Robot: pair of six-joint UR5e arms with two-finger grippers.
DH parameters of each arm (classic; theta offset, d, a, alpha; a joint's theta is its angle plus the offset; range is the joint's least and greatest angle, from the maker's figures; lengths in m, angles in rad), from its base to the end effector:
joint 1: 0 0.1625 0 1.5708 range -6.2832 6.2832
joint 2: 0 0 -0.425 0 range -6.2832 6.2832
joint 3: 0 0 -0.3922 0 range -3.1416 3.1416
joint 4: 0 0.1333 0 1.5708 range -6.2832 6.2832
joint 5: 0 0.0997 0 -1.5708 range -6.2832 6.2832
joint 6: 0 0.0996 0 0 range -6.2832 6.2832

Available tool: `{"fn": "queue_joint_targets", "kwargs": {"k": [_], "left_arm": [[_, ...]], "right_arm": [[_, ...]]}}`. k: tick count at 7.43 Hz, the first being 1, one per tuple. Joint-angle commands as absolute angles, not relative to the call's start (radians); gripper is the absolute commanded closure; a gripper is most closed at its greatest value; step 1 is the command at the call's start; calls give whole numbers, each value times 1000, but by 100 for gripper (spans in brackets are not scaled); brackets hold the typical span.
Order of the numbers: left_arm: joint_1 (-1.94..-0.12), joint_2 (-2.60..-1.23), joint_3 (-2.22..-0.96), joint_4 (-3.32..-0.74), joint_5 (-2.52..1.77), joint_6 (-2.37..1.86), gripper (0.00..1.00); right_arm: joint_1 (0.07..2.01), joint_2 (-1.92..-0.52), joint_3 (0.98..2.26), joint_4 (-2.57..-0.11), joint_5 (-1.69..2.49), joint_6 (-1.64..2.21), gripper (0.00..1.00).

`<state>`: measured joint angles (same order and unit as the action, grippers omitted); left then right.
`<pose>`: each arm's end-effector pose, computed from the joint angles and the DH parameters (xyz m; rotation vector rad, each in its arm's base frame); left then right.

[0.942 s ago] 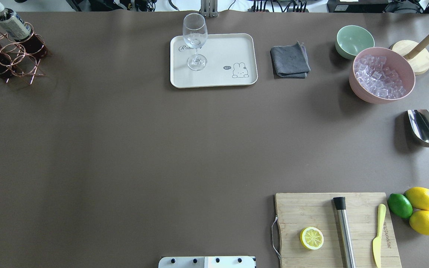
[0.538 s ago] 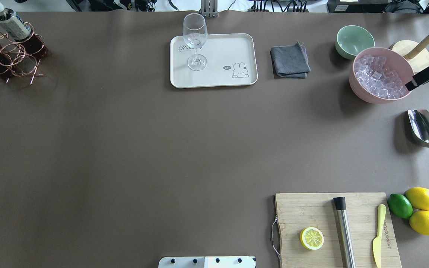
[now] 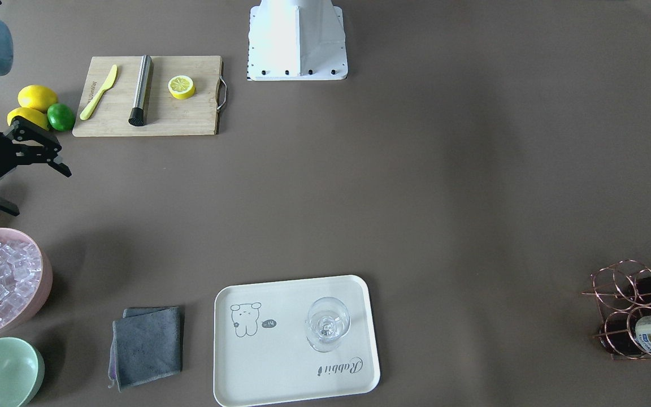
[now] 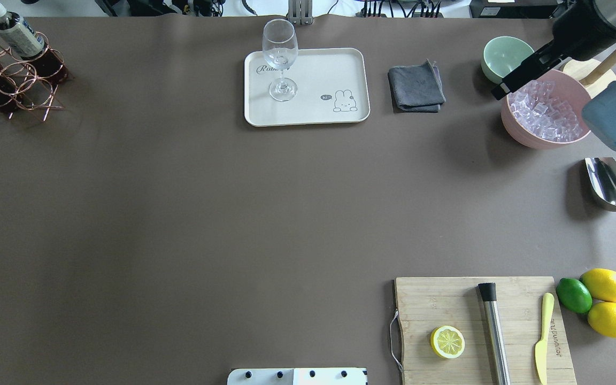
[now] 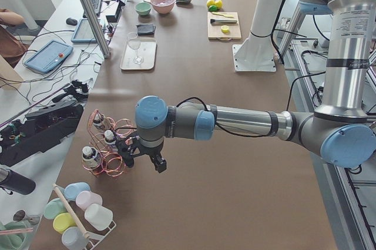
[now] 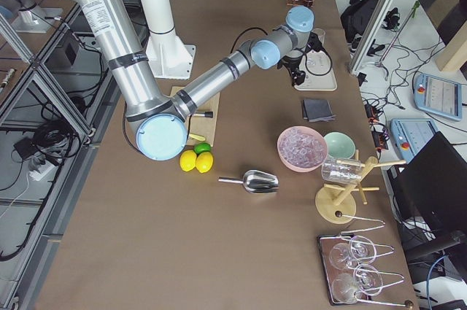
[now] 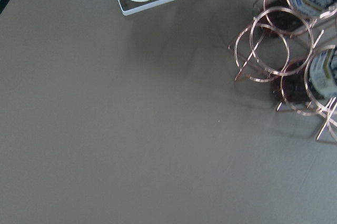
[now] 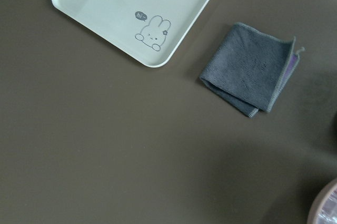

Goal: Take tea from basket to plate

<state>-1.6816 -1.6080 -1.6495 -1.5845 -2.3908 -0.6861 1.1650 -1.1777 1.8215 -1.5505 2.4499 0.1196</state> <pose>-0.1168 -0.5032 0.5963 -0.1176 0.8379 -0.6970 -0.1825 -0.5682 0.3082 0.3832 -0.9878 -0.5508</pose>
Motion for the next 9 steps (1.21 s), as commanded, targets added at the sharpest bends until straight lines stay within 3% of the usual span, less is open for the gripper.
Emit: {"fn": "queue_joint_targets", "kwargs": {"k": [1,5,7,9], "left_arm": [[-1689,-1793,-1551,-1588,-2391,-1100,3],[-1684,-1988,-1306,-1780,-2405,-1479,2],[-1631,-2038,-1276,-1802,-2396,-1630,2],[-1600,-2049,-1272,-1810,-2395,-1678,2]], "right_arm": [[1108,-1127,1783,-1333,2439,120,1],[1112,-1129,1665,-917,2396,129,1],[1115,-1137,1645,-751,2372,178,1],[1114,-1141,1536,-442,2338,283,1]]}}
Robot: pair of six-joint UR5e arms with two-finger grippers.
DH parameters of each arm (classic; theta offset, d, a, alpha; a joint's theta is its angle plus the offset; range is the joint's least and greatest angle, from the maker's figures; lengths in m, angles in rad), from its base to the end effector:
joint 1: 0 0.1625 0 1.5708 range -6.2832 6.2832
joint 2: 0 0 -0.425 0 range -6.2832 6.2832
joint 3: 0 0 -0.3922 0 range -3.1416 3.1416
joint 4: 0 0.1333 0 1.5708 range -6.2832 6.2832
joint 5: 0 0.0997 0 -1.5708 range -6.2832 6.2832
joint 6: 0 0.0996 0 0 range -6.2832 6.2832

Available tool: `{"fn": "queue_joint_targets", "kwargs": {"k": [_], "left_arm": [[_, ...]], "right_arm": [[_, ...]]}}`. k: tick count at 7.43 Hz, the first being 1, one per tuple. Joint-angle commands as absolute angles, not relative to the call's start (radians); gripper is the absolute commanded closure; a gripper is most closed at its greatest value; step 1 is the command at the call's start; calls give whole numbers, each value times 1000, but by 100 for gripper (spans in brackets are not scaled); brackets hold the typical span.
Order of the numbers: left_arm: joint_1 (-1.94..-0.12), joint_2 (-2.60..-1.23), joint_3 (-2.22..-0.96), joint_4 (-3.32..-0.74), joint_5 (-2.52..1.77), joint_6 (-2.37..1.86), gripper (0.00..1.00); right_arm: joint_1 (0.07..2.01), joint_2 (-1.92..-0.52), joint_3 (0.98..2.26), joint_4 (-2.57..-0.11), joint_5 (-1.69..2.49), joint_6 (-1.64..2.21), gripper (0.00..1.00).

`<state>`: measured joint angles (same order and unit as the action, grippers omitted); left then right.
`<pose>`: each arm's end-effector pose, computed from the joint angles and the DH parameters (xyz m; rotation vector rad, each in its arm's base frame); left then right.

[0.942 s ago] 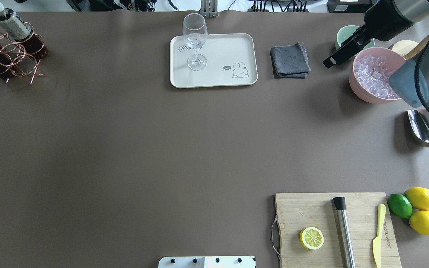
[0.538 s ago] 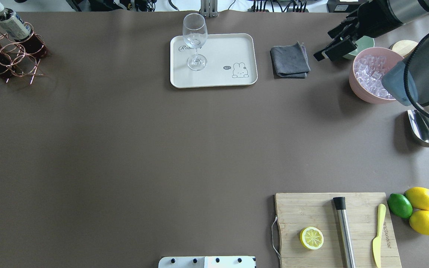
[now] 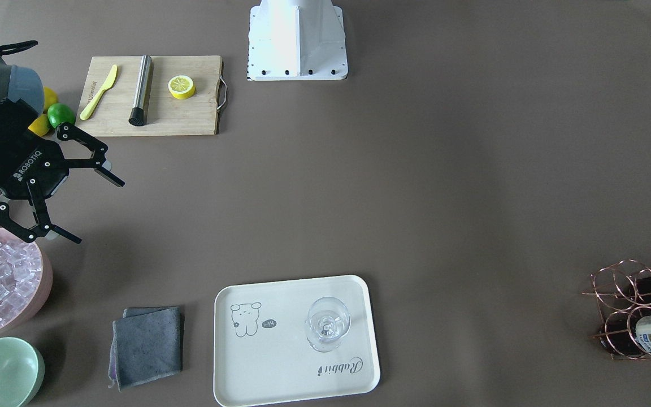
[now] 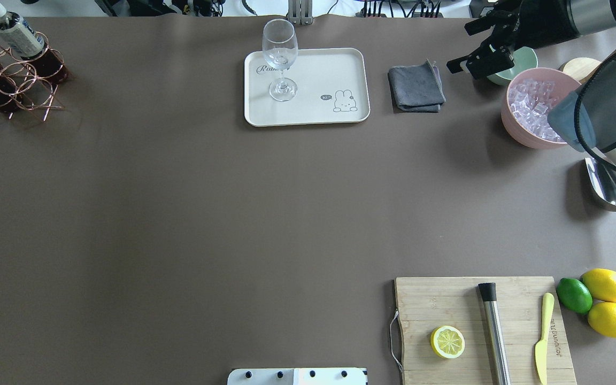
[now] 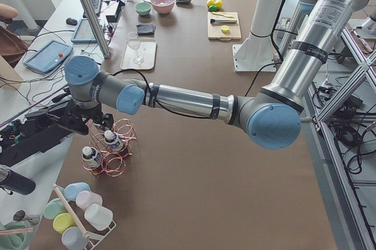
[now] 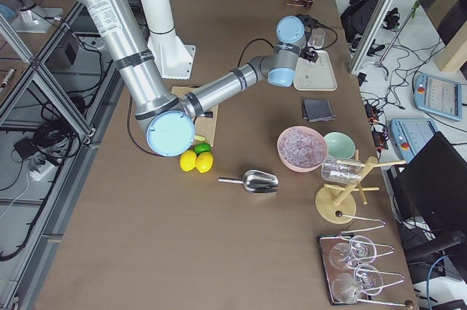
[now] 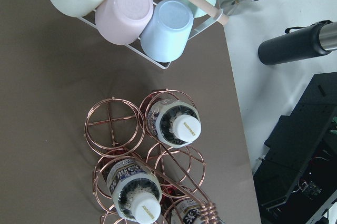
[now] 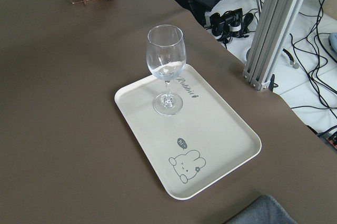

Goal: Take tea from basket to plate

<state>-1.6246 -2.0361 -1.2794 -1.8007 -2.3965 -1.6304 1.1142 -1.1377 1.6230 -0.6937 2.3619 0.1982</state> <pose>-0.0974 -0.6910 0.4974 -0.3380 0.9227 -1.3950 -0.2148 -0.5790 0.2823 1.0193 -1.0560 -0.7477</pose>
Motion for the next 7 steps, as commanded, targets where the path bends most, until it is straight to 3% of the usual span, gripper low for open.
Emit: {"fn": "queue_joint_targets", "kwargs": {"k": [1,3,7], "left_arm": [[-1580,-2057,-1260,-1827,-2395,-1713,2],[-1569,-2103,-1197,-1862,-2373,-1776,2],[-1543,-2086,-1177,-1888,-2333,-1821,4]], "right_arm": [[1112,-1141,1464,-278,2332,351,1],[1048,-1144,1311,84,2223,493,1],[967,-1186,1350,268,2277,583,1]]}}
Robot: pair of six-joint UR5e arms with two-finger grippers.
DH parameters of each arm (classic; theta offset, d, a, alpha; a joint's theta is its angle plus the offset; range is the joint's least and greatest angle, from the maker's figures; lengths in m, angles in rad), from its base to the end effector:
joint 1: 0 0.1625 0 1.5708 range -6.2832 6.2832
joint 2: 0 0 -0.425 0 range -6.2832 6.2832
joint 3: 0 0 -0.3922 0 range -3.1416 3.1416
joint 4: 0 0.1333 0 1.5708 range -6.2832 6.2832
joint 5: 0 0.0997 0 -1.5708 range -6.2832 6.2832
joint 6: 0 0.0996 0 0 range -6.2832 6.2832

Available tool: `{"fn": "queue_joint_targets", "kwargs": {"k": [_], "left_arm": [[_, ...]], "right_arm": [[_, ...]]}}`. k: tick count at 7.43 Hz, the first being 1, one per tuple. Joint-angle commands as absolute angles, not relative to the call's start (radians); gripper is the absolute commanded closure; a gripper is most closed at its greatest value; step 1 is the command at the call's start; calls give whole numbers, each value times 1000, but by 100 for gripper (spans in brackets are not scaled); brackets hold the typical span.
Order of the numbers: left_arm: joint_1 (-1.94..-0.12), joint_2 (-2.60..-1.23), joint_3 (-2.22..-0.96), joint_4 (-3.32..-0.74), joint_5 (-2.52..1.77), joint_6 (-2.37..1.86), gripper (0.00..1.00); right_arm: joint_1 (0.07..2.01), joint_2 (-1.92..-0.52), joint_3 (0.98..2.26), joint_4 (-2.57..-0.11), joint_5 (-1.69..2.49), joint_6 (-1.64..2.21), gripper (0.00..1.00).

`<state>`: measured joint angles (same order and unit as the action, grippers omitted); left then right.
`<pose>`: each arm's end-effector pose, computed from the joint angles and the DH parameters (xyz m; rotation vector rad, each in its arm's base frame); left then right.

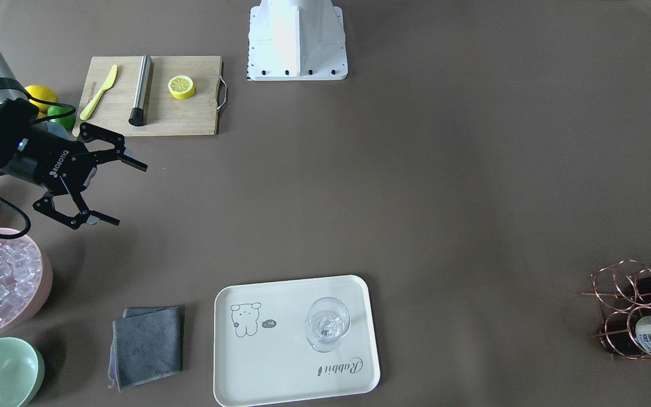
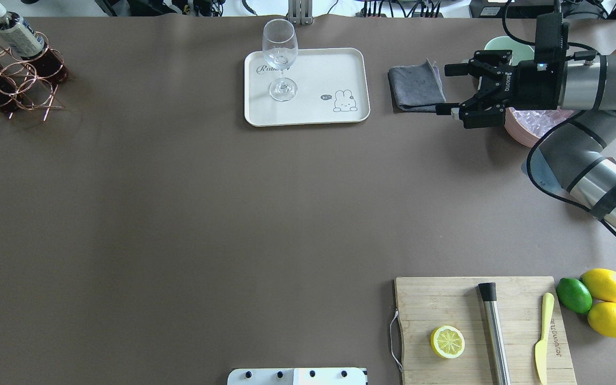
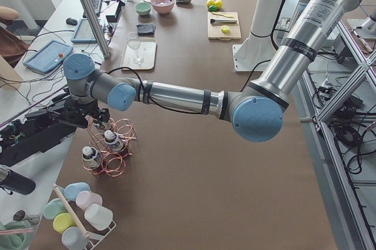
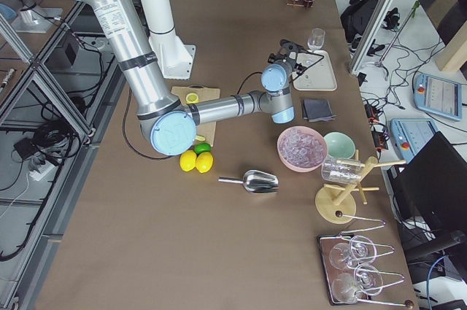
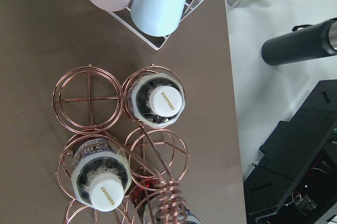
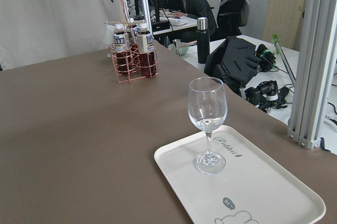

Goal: Take tea from basket to plate

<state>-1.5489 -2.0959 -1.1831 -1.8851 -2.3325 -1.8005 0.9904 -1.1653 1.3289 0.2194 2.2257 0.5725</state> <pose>-0.0487 -0.7240 0.4978 -0.3632 0.8830 -1.4863 -0.2631 -0.5337 0.3672 1.3371 -1.3820 -0.6417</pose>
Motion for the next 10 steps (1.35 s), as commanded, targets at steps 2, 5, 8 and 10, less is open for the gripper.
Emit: {"fn": "queue_joint_targets", "kwargs": {"k": [2,5,8,10], "left_arm": [[-1539,-2085,-1180,-1888,-2338,-1850,20],[-1528,-2086,-1184,-1913,-2338,-1893,50],[-1529,-2077,-1201,-1910,-2338,-1881,100],[-1546,-2077,-1250,-1881,-2351,-1881,100]], "right_arm": [[954,-1195,1350,267,2339,580,1],[939,-1189,1350,268,2339,578,1],[928,-1183,1350,267,2336,578,1],[925,-1173,1348,267,2336,578,1]]}}
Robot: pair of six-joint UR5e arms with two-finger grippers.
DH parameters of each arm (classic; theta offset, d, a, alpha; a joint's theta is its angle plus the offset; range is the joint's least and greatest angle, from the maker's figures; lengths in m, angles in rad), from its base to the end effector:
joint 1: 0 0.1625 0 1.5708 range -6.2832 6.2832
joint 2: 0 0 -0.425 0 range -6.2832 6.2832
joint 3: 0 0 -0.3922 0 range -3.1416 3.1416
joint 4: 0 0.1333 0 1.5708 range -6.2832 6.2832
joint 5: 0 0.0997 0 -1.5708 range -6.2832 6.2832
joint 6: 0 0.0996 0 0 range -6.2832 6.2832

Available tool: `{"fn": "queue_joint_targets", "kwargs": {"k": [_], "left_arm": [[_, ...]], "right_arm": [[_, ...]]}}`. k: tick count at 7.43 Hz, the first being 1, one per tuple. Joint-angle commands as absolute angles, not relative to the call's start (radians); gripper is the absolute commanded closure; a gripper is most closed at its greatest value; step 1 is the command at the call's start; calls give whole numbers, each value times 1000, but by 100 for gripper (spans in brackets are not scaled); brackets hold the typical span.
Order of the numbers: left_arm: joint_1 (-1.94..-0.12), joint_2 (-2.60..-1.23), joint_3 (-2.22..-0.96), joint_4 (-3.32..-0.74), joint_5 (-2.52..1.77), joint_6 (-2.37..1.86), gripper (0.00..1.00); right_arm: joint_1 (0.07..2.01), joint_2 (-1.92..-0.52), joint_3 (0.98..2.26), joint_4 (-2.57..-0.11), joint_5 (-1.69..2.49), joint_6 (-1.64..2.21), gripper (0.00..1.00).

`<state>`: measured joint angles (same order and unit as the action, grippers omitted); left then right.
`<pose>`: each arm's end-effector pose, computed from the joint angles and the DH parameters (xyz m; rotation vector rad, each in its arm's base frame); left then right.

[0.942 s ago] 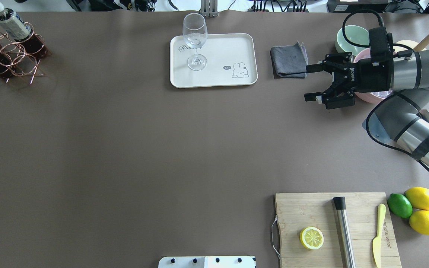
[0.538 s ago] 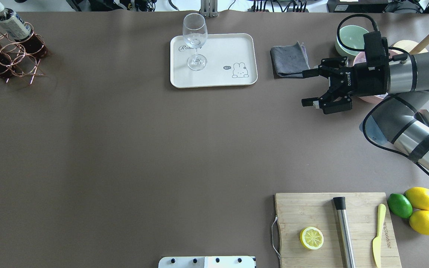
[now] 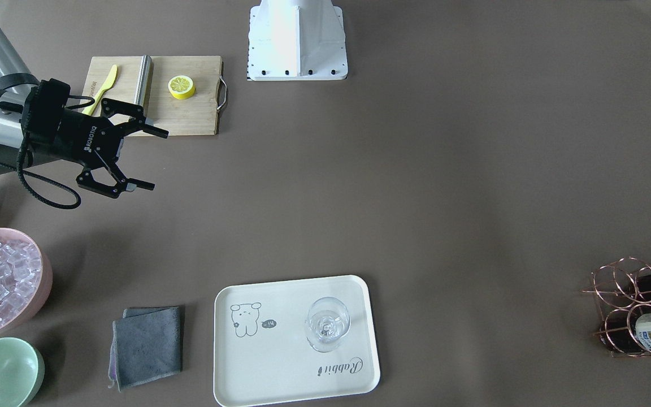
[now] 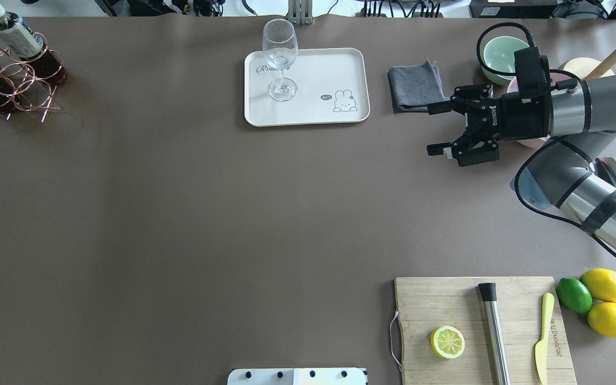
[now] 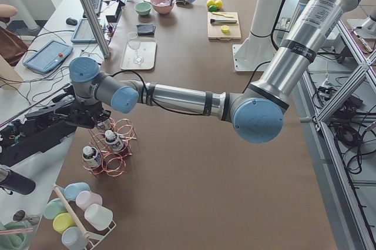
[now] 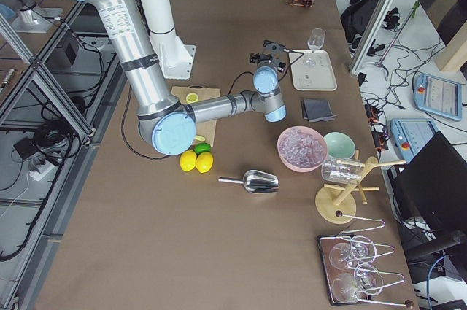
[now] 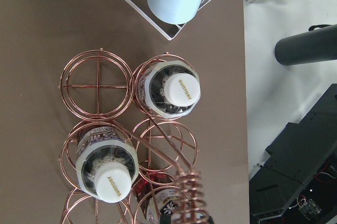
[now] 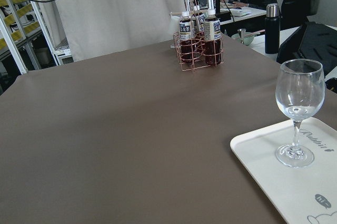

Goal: Take tea from basket to plate

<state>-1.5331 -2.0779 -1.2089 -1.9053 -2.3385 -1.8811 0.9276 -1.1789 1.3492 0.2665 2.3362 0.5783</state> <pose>-0.0371 -0.7179 0.4948 -0.3949 0.8966 -1.5291 -0.2915 -0.4961 0.3681 1.2789 -1.4906 -0.8048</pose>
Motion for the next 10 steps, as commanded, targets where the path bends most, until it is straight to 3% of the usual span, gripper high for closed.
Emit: {"fn": "queue_joint_targets", "kwargs": {"k": [1,4,8,10], "left_arm": [[-1581,-2060,-1347,-1806,-2414,-1885,100],[-1559,-1877,-1887,-1504,-2401,-1910,100],[-1225,-1874,-2269,-1274,-2293,-2361,100],[-1090,-2019,-2347,-1062,-2255,-2550,100]], "right_arm": [[923,-1173,1348,267,2336,578,1],[923,-1173,1347,267,2338,578,1],[923,-1175,1347,267,2338,578,1],[923,-1174,1347,267,2338,578,1]]}}
